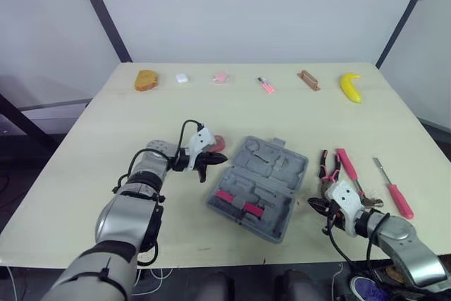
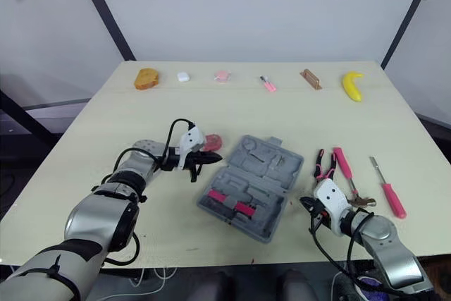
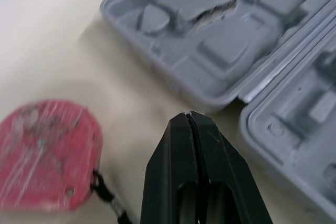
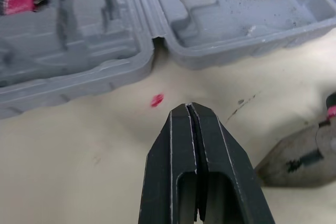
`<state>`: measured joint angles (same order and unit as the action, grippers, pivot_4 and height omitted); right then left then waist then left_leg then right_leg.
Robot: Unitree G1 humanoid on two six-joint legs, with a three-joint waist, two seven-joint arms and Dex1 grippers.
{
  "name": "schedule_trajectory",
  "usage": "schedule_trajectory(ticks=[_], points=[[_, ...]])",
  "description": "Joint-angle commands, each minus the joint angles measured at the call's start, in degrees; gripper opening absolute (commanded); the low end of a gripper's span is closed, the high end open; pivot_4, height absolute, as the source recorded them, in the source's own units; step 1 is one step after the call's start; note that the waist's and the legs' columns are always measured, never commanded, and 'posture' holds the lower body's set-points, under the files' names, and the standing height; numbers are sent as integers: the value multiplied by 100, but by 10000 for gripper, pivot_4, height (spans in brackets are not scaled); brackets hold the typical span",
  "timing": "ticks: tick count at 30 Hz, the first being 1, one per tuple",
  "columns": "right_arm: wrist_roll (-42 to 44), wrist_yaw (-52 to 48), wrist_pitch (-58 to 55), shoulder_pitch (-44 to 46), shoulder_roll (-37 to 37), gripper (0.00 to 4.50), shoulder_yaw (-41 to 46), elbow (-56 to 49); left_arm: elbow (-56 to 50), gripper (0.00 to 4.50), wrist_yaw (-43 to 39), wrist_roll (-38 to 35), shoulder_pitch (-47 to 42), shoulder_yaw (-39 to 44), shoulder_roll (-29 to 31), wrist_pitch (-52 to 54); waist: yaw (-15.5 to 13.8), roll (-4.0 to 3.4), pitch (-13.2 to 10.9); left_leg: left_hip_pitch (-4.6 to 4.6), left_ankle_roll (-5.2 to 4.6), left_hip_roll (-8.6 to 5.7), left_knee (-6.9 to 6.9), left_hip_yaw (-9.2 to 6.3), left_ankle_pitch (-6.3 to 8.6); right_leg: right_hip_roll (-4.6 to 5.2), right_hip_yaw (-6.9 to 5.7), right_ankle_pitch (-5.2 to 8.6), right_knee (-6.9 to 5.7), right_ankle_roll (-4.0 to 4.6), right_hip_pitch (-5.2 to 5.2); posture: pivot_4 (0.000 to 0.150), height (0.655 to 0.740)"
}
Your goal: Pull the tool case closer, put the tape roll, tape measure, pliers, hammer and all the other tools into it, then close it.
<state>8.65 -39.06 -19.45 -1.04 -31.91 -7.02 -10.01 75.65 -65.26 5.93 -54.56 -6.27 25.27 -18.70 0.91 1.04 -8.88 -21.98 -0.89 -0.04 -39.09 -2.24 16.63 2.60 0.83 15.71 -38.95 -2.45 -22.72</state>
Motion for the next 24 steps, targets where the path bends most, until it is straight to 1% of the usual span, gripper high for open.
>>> schedule_trajectory(ticks=[1, 8, 24], points=[[-75, 30, 8, 214, 114, 82, -94, 20, 45, 0, 173, 127, -118, 36, -51, 33, -6, 0, 0, -1, 0, 0, -1, 0, 0, 0, 0, 0, 0, 0, 0, 1500, 7400], [-180, 8, -56, 432, 240, 82, -254, 199, 63, 0, 254, 215, -137, 97, -93, 77, -11, 1, 0, -4, 0, -1, -2, -1, 0, 1, -1, -1, 2, -1, 0, 1500, 7400], [-440, -153, 345, 857, 348, 82, -474, 603, 107, 0, 249, 272, -235, 202, -101, 310, 3, 1, 0, -2, 0, -2, -4, -2, 0, 1, -1, -1, -1, -1, 0, 1500, 7400]])
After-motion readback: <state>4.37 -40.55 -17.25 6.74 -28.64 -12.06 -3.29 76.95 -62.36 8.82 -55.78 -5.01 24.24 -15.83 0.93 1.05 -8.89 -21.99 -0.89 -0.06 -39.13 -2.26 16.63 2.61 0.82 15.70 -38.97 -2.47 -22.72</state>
